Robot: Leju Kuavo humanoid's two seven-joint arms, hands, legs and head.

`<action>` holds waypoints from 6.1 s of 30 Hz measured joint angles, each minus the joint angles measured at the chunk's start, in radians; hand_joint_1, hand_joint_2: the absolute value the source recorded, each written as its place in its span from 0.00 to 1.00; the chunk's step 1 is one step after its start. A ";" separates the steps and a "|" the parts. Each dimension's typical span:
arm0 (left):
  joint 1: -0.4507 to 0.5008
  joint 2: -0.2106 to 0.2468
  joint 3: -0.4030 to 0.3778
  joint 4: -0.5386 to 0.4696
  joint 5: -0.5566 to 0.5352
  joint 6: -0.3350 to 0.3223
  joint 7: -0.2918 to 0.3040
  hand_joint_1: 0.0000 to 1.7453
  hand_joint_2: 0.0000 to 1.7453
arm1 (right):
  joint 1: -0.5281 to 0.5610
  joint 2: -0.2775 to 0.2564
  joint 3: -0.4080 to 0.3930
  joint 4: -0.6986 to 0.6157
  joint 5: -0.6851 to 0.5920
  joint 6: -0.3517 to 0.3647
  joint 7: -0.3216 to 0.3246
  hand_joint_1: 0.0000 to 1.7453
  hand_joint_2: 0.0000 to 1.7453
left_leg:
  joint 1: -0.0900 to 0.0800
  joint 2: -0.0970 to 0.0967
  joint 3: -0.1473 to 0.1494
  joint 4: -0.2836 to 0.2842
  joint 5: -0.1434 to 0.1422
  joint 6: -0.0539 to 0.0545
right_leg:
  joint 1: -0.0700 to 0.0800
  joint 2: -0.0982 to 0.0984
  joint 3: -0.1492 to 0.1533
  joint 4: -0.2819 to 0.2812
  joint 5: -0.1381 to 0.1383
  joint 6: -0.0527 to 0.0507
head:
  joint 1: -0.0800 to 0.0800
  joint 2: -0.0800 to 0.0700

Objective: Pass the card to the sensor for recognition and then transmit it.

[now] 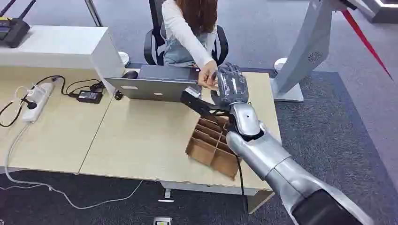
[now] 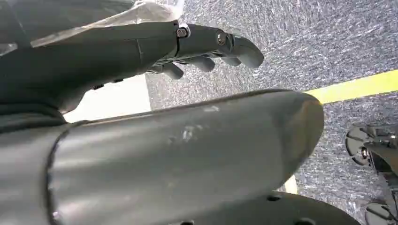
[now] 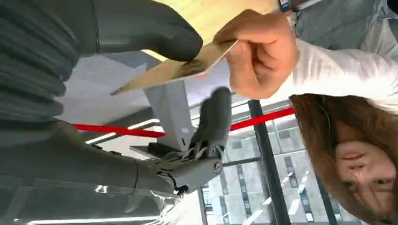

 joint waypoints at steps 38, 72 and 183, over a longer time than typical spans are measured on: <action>0.000 0.012 -0.017 0.000 -0.003 0.002 0.004 0.00 0.00 | 0.015 -0.008 -0.005 -0.038 0.005 -0.001 0.002 1.00 1.00 | 0.000 0.000 0.000 0.000 0.000 0.000 | 0.000 0.000 0.000 0.000 0.000 0.000 | 0.000 0.000; 0.009 0.002 -0.011 0.000 0.089 0.019 0.024 0.00 0.00 | 0.414 -0.394 -0.319 -0.833 0.077 0.084 0.194 1.00 1.00 | 0.000 0.003 0.001 0.002 -0.002 0.002 | 0.000 0.002 0.001 -0.001 0.000 0.000 | 0.000 0.000; 0.004 -0.013 0.011 0.000 0.093 0.030 0.031 0.00 0.00 | 0.472 -0.291 -0.305 -0.704 0.224 -0.036 0.176 1.00 1.00 | -0.001 0.005 0.002 0.002 -0.002 0.002 | -0.001 0.003 0.002 -0.001 0.000 0.000 | 0.000 0.000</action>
